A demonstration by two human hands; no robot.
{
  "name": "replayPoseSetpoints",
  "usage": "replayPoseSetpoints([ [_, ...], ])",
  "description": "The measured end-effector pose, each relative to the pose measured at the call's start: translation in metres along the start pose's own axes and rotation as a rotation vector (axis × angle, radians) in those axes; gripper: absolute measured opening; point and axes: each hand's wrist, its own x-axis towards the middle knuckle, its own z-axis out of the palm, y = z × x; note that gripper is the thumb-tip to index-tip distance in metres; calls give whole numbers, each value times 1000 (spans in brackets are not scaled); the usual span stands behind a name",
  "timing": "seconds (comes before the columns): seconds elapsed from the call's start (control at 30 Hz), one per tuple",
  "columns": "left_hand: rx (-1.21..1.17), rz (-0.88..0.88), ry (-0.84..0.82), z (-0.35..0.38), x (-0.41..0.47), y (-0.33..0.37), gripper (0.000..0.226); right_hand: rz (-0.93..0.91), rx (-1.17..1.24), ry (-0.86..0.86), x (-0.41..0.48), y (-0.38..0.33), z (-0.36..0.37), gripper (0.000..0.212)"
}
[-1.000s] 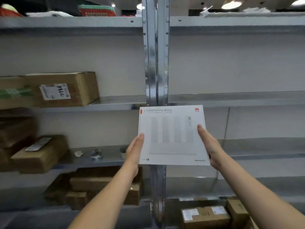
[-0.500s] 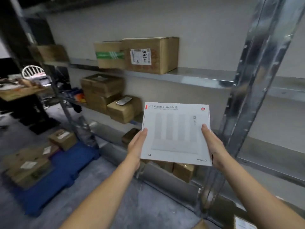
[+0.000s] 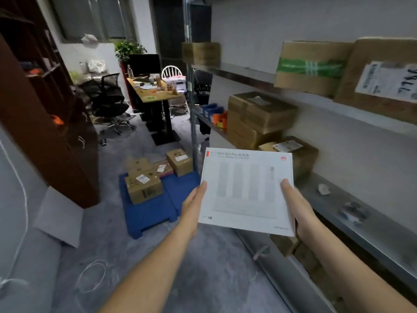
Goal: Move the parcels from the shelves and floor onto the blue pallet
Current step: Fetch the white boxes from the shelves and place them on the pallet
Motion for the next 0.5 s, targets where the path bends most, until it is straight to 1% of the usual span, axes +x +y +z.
replayPoseSetpoints([
  [0.17, 10, 11, 98, -51, 62, 31, 35, 59, -66, -83, 70, -6, 77, 68],
  [0.27, -23, 2, 122, -75, 100, 44, 38, 111, -86, -95, 107, -14, 117, 62],
  [0.37, -71, -6, 157, -94, 131, 45, 31, 120, -115, -114, 141, -21, 149, 54],
  [0.43, -103, -9, 213, -105, 155, 48, 26, 94, -137, -134, 165, -25, 172, 58],
  [0.5, -109, -25, 258, -115, 180, 53, 32, 81, -159, -112, 191, -30, 194, 62],
])
